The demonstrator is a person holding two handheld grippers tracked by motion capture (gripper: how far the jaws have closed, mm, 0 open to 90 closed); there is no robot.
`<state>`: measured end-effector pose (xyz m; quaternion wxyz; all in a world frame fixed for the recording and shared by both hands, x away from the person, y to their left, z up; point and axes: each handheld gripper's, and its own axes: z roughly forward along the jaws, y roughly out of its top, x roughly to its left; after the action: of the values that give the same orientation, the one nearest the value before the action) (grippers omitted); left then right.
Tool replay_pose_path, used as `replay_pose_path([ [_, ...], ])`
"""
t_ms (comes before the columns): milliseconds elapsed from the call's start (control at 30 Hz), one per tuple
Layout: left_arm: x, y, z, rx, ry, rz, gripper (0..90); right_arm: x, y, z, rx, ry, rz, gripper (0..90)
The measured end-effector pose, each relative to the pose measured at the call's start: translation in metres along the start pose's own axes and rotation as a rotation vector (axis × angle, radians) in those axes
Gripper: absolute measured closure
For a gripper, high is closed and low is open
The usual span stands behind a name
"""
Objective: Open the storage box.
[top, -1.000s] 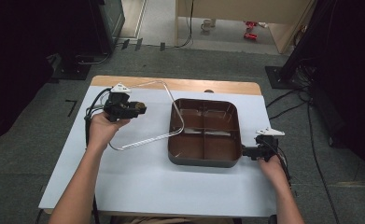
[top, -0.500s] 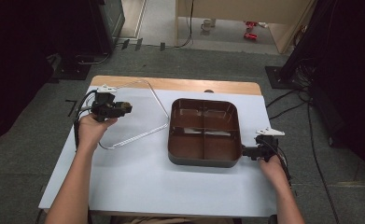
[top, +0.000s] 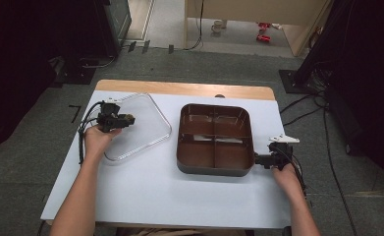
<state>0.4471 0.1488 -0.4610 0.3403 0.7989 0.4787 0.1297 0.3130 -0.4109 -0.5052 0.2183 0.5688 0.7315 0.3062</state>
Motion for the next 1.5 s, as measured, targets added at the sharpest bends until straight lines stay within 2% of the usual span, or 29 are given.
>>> replay_pose_path([
  [200,0.002,-0.002,0.011,0.005,-0.007,-0.010,58.8,0.000,0.000,0.000,0.000,0.000,0.000,0.0],
  [500,0.002,-0.003,0.013,-0.011,-0.015,0.004,56.9,0.000,0.000,0.000,0.000,0.000,0.000,0.0],
  [567,0.002,-0.003,0.012,-0.008,-0.034,-0.001,51.2,0.000,0.000,0.000,0.000,0.000,0.000,0.0],
  [633,0.000,-0.002,0.011,-0.007,-0.032,0.008,45.9,0.000,0.000,0.000,0.000,0.000,0.000,0.0],
  [767,-0.002,0.001,0.005,-0.024,-0.034,0.009,41.9,0.000,0.000,0.000,0.000,0.000,0.000,0.0],
  [867,-0.001,0.002,-0.007,-0.051,-0.051,-0.004,40.0,0.000,0.000,0.000,0.000,-0.001,0.000,0.0],
  [1000,-0.003,0.004,-0.015,-0.063,-0.054,-0.002,38.3,0.000,0.000,0.000,-0.001,-0.001,0.000,0.0],
  [1167,-0.011,0.008,-0.027,-0.068,-0.079,-0.011,34.4,0.000,0.000,0.000,-0.001,-0.001,0.000,0.0],
  [1233,-0.016,0.009,-0.032,-0.067,-0.092,-0.004,32.6,0.000,0.000,0.000,-0.001,0.000,-0.001,0.0],
  [1267,-0.021,0.009,-0.037,-0.075,-0.119,0.009,31.2,0.000,0.000,0.000,-0.001,-0.001,0.000,0.0],
  [1333,-0.024,0.009,-0.039,-0.080,-0.118,0.022,30.5,0.000,0.000,0.000,-0.001,-0.001,0.000,0.0],
  [1400,-0.034,0.008,-0.045,-0.096,-0.108,0.063,29.5,0.000,0.000,0.000,-0.001,0.000,-0.001,0.0],
  [1500,-0.039,0.006,-0.049,-0.107,-0.125,0.067,28.6,0.000,0.000,0.000,-0.001,-0.001,0.000,0.0],
])
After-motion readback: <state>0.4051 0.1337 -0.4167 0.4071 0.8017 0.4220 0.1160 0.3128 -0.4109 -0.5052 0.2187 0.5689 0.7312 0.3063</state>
